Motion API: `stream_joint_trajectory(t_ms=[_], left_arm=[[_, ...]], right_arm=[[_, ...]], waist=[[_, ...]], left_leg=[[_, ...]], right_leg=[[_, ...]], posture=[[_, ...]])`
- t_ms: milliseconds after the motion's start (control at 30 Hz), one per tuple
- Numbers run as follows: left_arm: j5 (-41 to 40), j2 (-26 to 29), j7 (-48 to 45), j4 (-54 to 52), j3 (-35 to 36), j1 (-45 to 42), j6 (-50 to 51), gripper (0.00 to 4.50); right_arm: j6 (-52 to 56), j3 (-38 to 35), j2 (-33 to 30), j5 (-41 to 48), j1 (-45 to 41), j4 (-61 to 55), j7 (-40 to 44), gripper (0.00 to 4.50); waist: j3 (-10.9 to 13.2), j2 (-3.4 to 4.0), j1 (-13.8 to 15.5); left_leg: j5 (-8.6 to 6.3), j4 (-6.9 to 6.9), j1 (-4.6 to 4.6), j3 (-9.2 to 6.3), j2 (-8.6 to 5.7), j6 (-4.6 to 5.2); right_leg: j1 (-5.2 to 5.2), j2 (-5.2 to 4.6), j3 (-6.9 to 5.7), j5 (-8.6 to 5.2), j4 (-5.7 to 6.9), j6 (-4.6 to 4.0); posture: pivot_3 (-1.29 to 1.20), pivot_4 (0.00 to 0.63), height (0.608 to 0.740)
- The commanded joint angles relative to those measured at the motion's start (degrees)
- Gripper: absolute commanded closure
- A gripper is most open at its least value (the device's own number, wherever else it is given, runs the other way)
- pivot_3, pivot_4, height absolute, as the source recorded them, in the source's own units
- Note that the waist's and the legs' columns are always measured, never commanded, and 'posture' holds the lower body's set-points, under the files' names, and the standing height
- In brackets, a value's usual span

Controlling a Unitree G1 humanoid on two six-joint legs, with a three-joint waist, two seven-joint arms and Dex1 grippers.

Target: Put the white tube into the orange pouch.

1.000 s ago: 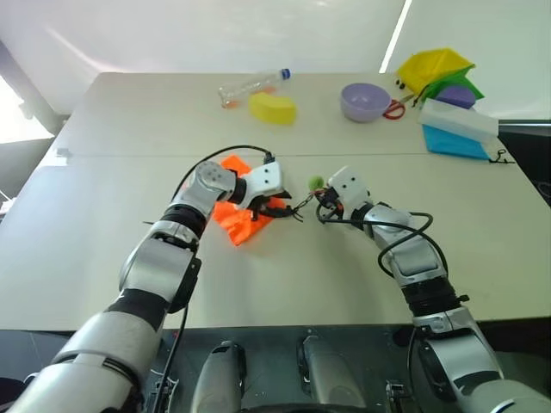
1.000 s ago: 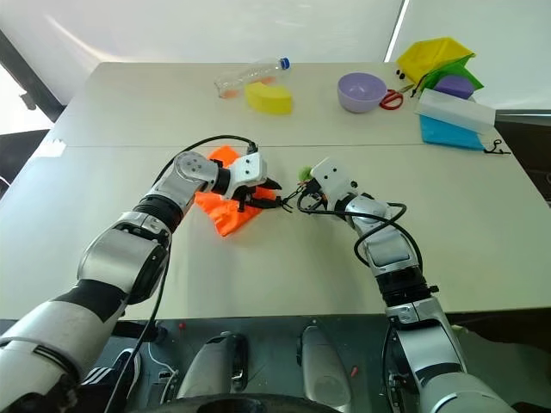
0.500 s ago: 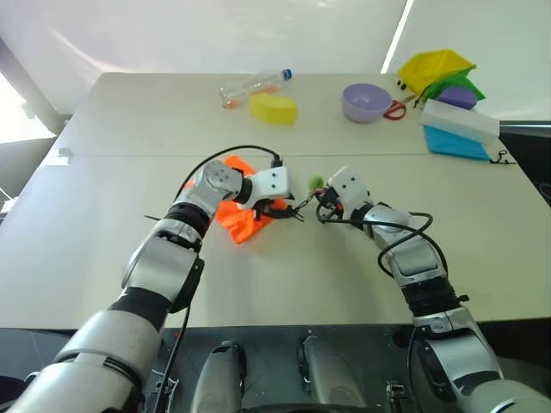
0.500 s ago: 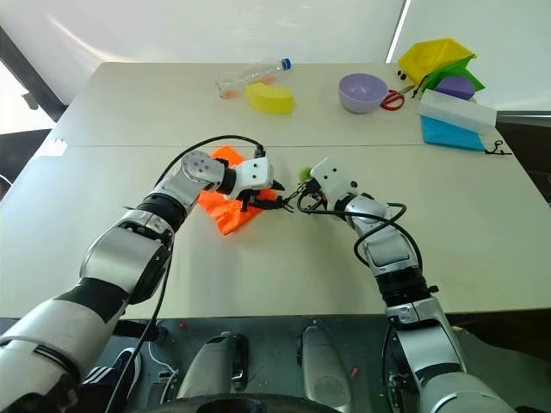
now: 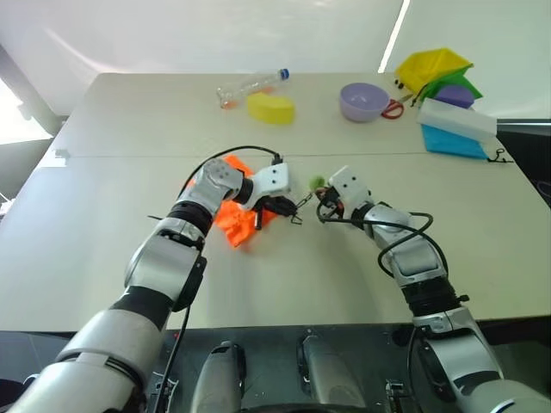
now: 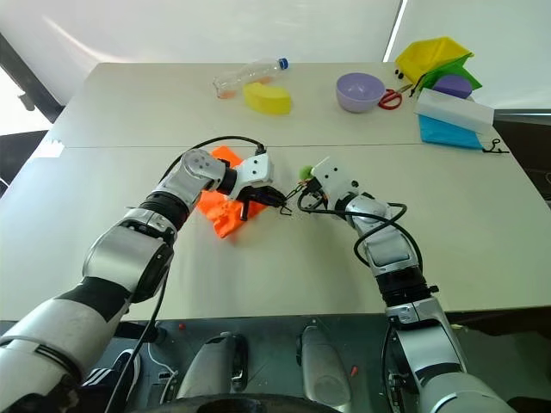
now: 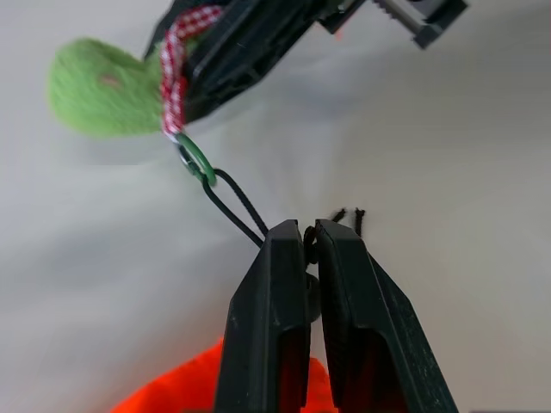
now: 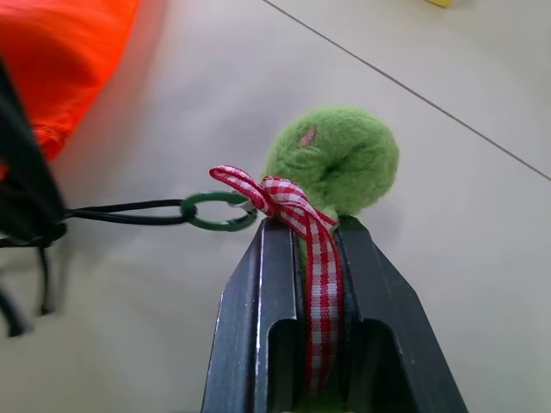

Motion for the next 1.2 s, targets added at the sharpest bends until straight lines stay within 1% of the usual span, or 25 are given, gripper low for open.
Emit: stream_joint_trajectory(t_ms=[33,333,467,533,567,667,700,733,1000,1067,1200], left_arm=[[-1.5,1.9,-1.8,-0.7,1.6,-0.9,1.4,4.18],[-5.9,4.1,-6.0,-1.4,5.7,-1.5,6.8,4.18],[-4.7,4.4,-3.5,-1.4,4.9,-1.1,5.0,4.18],[-5.1,3.6,-4.4,-1.2,4.9,-1.1,5.6,3.66],[-4.6,3.1,-2.9,-1.6,4.5,-0.8,3.6,3.31],[-2.9,1.9,-0.3,-2.6,2.8,-0.3,-1.7,1.81],[-3.3,1.4,-1.2,-2.7,2.9,-0.4,-2.0,1.42],[-3.4,1.1,-1.4,-2.6,2.9,-0.5,-2.0,0.91],[-0.3,1.0,3.9,-0.2,1.1,-1.8,0.2,0.91],[0.5,0.9,4.4,-0.1,0.4,-1.7,-0.7,0.91],[1.5,-0.1,7.0,0.2,-0.2,-1.9,-0.2,0.91]], right_arm=[[-2.0,-2.3,0.4,-0.1,-2.1,0.2,-2.0,4.5],[-3.2,-2.5,0.5,-0.4,-3.1,1.9,-2.7,4.5],[-3.3,-2.3,0.3,-0.7,-3.0,2.1,-2.6,4.5],[-3.4,-2.3,0.4,-0.7,-3.0,2.2,-2.6,4.5],[-3.3,-2.3,0.4,-0.7,-3.0,2.2,-2.6,4.5],[-3.2,-2.2,0.4,-0.7,-3.0,2.1,-2.5,4.5],[-3.1,-2.2,0.4,-0.7,-3.0,2.0,-2.5,4.5],[-3.1,-2.2,0.5,-0.7,-3.0,2.0,-2.5,4.5],[-2.7,-2.1,0.7,-0.7,-2.7,1.5,-2.6,4.5],[-2.8,-2.2,0.7,-0.7,-2.7,1.5,-2.6,4.5],[-2.7,-2.1,0.8,-0.7,-2.8,1.6,-2.6,4.5]], waist=[[0.0,0.0,0.0],[0.0,0.0,0.1],[0.0,0.0,0.1],[0.0,0.0,0.1],[0.0,0.0,0.1],[0.0,0.0,0.2],[0.0,0.0,0.2],[0.0,0.0,0.2],[0.0,0.01,0.1],[0.0,0.0,0.1],[0.0,0.0,0.1]], left_leg=[[0.0,0.0,0.0,0.0,0.0,0.0],[0.0,0.0,-0.09,0.0,-0.01,0.0],[0.0,0.0,-0.09,-0.01,-0.01,0.0],[0.0,0.0,-0.09,-0.01,0.0,0.0],[0.0,0.0,-0.09,-0.01,-0.01,0.0],[0.0,0.0,-0.1,-0.01,-0.01,0.0],[0.0,0.0,-0.1,-0.01,-0.01,0.0],[0.0,0.0,-0.11,0.0,-0.01,0.0],[0.0,0.0,-0.1,-0.03,0.0,0.0],[0.0,0.0,-0.11,-0.03,0.0,0.0],[0.0,0.0,-0.13,-0.01,-0.01,0.0]], right_leg=[[0.0,0.0,0.0,0.0,0.0,0.0],[-0.03,-0.03,-0.01,0.0,-0.03,0.01],[-0.04,-0.03,-0.02,0.0,-0.03,0.01],[-0.04,-0.03,-0.03,0.0,-0.02,0.01],[-0.04,-0.02,-0.03,0.0,-0.02,0.01],[-0.04,-0.04,-0.02,0.0,-0.03,0.01],[-0.04,-0.04,-0.02,0.0,-0.03,0.01],[-0.04,-0.04,-0.02,0.0,-0.04,0.01],[-0.07,0.01,-0.03,0.0,0.0,0.01],[-0.07,0.0,-0.02,0.0,-0.01,0.01],[-0.07,-0.03,-0.02,0.0,-0.04,0.02]], posture=[[0.0,0.15,0.74],[0.0,0.15,0.74],[0.0,0.15,0.74],[0.0,0.15,0.74],[0.0,0.15,0.74],[0.0,0.15,0.74],[0.0,0.15,0.74],[0.0,0.15,0.74],[0.0,0.15,0.74],[0.0,0.15,0.74],[0.0,0.15,0.74]])
